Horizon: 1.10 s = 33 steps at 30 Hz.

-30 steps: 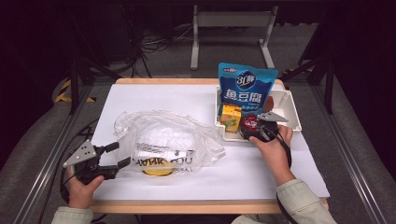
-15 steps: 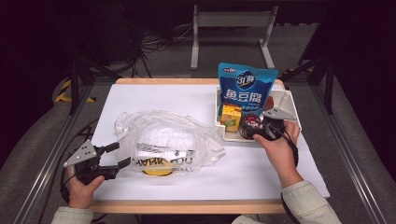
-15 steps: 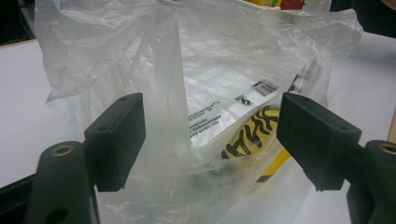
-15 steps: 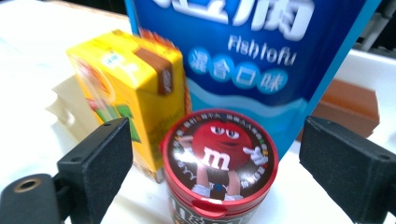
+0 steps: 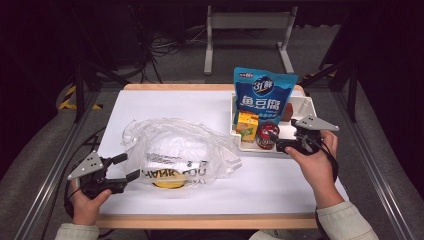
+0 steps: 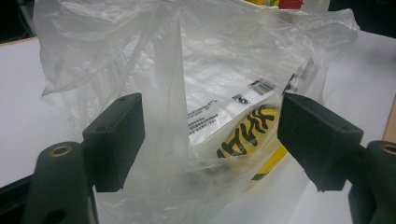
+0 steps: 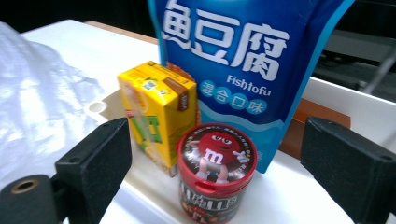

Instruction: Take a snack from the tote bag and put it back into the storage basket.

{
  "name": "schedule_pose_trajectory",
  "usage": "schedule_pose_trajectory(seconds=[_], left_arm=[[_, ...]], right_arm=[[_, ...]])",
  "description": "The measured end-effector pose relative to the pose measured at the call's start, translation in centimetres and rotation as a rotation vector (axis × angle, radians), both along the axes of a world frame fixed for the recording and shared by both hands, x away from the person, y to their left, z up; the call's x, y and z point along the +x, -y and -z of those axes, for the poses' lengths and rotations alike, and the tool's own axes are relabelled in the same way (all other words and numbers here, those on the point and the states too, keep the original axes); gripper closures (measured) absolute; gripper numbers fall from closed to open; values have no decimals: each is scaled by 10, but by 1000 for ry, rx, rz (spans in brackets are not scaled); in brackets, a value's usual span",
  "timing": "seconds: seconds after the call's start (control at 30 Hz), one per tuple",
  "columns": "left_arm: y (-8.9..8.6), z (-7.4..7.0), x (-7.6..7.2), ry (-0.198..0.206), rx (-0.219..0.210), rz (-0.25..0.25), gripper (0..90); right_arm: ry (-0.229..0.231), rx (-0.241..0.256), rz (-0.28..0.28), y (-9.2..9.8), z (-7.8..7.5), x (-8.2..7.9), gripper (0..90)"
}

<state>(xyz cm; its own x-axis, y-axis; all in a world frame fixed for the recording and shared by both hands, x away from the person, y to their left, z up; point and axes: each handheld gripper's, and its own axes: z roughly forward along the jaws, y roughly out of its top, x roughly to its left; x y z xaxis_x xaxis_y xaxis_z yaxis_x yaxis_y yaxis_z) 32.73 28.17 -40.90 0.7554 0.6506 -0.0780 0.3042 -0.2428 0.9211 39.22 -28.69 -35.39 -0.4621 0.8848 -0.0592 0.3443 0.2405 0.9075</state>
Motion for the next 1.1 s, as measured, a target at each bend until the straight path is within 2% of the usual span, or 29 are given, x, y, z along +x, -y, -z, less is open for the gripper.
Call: schedule_pose_trajectory(seconds=[0.13, 0.17, 0.27, 0.43, 0.5, 0.57, 0.6, 0.83, 1.1], left_arm=[[1, 0, 1, -3, 1, 2, 239], [1, 0, 1, -4, 6, 2, 239], [1, 0, 1, -8, 4, 1, 238], [3, -2, -2, -9, 7, 10, 221], [3, -3, -5, -10, 1, 10, 210], [3, -4, -5, -9, 0, 8, 208], [3, -4, -5, -11, -2, 6, 204], [4, -4, -6, -14, 11, 2, 194], [2, -4, -7, -16, 15, 0, 191]], right_arm=[[20, -11, -31, 8, -2, -6, 96], [17, 4, -53, 14, -4, -10, 96], [18, 12, -66, 18, -5, -15, 96], [26, 28, -145, 30, -8, -24, 95], [62, 34, -172, 36, -7, -28, 109], [69, 37, -177, 39, -7, -30, 109], [63, 50, -190, 42, -7, -32, 109], [54, 38, -236, 57, 4, -43, 108], [63, 75, -245, 68, 23, -53, 105]])
